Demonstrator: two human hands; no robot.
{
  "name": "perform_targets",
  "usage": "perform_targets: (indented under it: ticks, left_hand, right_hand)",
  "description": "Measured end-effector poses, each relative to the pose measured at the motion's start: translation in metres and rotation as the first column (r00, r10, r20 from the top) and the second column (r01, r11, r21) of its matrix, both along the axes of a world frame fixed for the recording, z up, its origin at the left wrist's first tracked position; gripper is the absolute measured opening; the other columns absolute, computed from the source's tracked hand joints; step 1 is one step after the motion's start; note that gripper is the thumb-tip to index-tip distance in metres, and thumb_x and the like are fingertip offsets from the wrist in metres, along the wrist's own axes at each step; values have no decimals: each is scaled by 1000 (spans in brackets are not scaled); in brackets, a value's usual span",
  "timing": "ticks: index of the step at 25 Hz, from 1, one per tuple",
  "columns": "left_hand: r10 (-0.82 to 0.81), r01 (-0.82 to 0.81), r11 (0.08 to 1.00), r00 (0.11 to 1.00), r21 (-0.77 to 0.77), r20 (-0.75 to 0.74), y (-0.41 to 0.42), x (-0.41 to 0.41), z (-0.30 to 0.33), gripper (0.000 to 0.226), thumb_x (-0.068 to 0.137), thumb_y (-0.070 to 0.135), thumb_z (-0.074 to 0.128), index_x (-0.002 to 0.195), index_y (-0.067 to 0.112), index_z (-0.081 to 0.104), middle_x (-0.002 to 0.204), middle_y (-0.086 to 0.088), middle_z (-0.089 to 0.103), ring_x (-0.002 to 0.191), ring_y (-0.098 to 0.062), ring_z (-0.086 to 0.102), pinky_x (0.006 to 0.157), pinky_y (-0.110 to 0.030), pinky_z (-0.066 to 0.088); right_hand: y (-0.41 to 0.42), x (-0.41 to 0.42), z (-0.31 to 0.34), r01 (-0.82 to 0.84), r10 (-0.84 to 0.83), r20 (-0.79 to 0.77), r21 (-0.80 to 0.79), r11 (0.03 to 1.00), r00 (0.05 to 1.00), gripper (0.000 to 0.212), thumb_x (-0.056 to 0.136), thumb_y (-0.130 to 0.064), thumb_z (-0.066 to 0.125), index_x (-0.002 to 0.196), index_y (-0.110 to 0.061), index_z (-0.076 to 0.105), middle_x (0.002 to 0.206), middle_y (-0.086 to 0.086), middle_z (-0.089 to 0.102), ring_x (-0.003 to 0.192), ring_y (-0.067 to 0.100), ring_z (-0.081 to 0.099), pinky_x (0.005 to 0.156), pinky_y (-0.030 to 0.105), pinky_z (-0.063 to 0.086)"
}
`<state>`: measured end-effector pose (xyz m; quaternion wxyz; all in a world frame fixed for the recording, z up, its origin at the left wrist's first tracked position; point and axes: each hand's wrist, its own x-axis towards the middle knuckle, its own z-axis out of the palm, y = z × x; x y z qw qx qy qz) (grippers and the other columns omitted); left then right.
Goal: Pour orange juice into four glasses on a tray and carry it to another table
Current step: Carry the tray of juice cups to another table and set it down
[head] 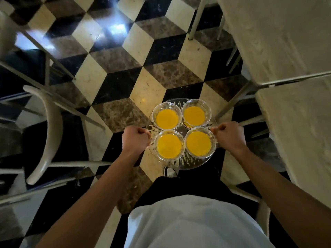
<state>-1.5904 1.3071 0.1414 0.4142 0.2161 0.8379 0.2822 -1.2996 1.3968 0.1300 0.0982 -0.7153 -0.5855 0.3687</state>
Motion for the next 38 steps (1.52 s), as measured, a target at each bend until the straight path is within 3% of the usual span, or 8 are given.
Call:
perform_targets:
  ticks: [3,8,11,14,21,27,31,38]
  left_hand:
    - [-5,4,1000,999,15,32,39,-18,7,26,93,-15,55,79,-7,75,91,-29,77,85,-43,79,80,-60,67]
    - [-6,6,1000,1000,-20,26,115,-52,5,28,94,-14,58,76,0,74,88,-25,78,85,-42,80,79,-54,69]
    - [-14,14,998,1000,-54,-3,164,-67,2,26,96,-12,59,80,2,74,87,-20,78,82,-35,80,80,-50,69]
    - [-14,12,999,999,-53,-44,220,-79,1,24,95,-12,60,81,1,75,84,-18,78,79,-31,80,80,-50,69]
    - [-46,43,998,996,-41,-82,351,-96,6,14,96,2,72,85,6,79,87,-12,79,85,-25,79,83,-51,68]
    - [-86,84,996,996,-34,-39,462,-102,3,12,94,-5,72,85,0,78,85,-18,79,84,-31,80,83,-53,68]
    - [-156,155,987,987,-36,-24,540,-108,-6,21,93,-9,66,80,2,78,82,-20,79,79,-34,80,81,-54,68]
    - [-402,402,915,913,-13,-73,687,-107,1,25,93,-10,62,78,2,78,84,-27,78,78,-41,78,79,-58,67]
  right_hand:
    - [37,-23,5,3,-3,13,4,1000,1000,27,90,-33,73,73,-13,76,65,2,70,67,17,67,52,20,39]
    - [110,-56,0,13,-14,11,20,1000,1000,24,91,-29,72,79,-10,79,69,3,73,69,16,69,62,26,50]
    - [159,-71,-4,-36,36,28,10,999,999,27,92,-31,71,75,-10,76,67,3,71,69,20,68,58,25,45]
    - [215,-84,-7,-21,21,-21,15,1000,1000,27,92,-29,72,74,-10,76,63,4,69,62,21,67,58,28,52]
    - [348,-104,4,-52,53,-24,50,997,998,22,93,-27,71,79,-12,78,66,1,70,62,12,64,52,20,39]
    - [442,-102,2,27,-26,-15,70,997,1000,24,92,-29,72,81,-9,79,72,4,75,69,19,71,64,29,55]
    - [493,-101,-3,91,-91,0,53,995,996,25,92,-29,72,78,-8,78,69,2,73,64,13,66,52,21,39]
    - [574,-106,-4,350,-351,27,42,936,936,31,89,-31,73,75,-4,76,69,8,73,69,23,69,50,19,36]
